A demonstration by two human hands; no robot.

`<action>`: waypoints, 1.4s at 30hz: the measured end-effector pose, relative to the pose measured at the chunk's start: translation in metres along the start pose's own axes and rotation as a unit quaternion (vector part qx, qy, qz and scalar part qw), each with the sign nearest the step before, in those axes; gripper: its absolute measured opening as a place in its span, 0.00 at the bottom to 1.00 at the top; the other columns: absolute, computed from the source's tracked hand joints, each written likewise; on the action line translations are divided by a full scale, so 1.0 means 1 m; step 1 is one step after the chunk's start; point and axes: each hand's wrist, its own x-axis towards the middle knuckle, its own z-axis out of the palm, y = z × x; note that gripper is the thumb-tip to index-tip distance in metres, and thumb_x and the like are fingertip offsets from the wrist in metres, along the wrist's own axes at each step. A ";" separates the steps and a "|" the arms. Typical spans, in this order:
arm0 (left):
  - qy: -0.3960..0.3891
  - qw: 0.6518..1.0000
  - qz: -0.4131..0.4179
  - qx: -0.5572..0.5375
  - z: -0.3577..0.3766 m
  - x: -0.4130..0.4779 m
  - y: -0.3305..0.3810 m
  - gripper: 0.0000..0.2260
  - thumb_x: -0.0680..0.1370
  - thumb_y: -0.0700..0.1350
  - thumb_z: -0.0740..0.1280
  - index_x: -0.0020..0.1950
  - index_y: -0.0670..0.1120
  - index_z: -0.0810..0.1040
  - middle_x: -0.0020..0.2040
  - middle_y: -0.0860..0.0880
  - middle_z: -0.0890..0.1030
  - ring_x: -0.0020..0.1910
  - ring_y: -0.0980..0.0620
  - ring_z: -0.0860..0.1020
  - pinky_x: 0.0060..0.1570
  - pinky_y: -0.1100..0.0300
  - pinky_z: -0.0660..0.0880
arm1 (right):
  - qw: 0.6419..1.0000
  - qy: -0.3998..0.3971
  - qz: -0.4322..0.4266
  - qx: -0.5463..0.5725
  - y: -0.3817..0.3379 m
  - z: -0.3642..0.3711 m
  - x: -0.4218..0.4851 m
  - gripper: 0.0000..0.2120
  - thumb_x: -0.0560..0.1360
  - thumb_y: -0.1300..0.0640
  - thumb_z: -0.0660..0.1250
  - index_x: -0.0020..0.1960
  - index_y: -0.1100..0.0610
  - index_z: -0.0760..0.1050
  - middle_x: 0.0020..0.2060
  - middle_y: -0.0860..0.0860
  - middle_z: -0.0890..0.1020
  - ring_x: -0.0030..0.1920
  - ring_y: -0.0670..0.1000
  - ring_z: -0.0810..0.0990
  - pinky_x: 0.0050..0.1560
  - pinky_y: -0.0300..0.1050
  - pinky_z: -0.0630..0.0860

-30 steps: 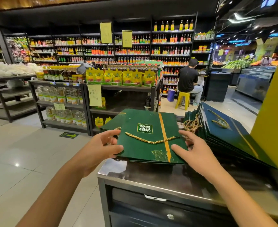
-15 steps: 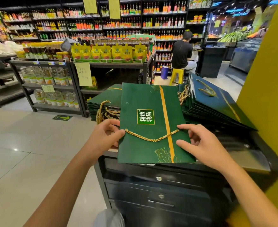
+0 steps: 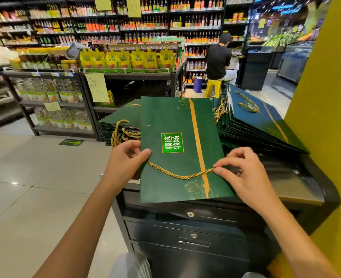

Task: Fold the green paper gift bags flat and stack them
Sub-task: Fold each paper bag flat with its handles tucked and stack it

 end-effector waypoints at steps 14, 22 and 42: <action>-0.064 0.998 -0.003 0.021 0.008 -0.012 -0.001 0.07 0.79 0.38 0.70 0.42 0.44 0.76 0.28 0.54 0.75 0.31 0.54 0.72 0.35 0.61 0.73 | 0.982 0.016 -0.185 -0.027 -0.033 0.027 0.039 0.01 0.79 0.59 0.70 0.51 0.55 0.81 0.44 0.46 0.82 0.45 0.52 0.77 0.48 0.51 0.75; -0.082 0.997 -0.001 0.002 0.005 -0.014 -0.004 0.07 0.78 0.40 0.71 0.42 0.44 0.75 0.29 0.47 0.75 0.31 0.49 0.72 0.37 0.53 0.73 | 0.982 -0.031 -0.148 0.114 -0.068 0.063 0.084 0.05 0.75 0.64 0.73 0.48 0.57 0.83 0.37 0.46 0.83 0.37 0.43 0.79 0.38 0.27 0.69; -0.090 0.995 0.027 -0.046 0.001 -0.008 -0.009 0.18 0.84 0.34 0.58 0.65 0.53 0.77 0.34 0.50 0.77 0.31 0.55 0.74 0.34 0.59 0.75 | 0.965 -0.055 -0.150 0.206 -0.056 0.086 0.088 0.09 0.75 0.65 0.74 0.52 0.54 0.86 0.42 0.44 0.84 0.42 0.49 0.81 0.44 0.33 0.71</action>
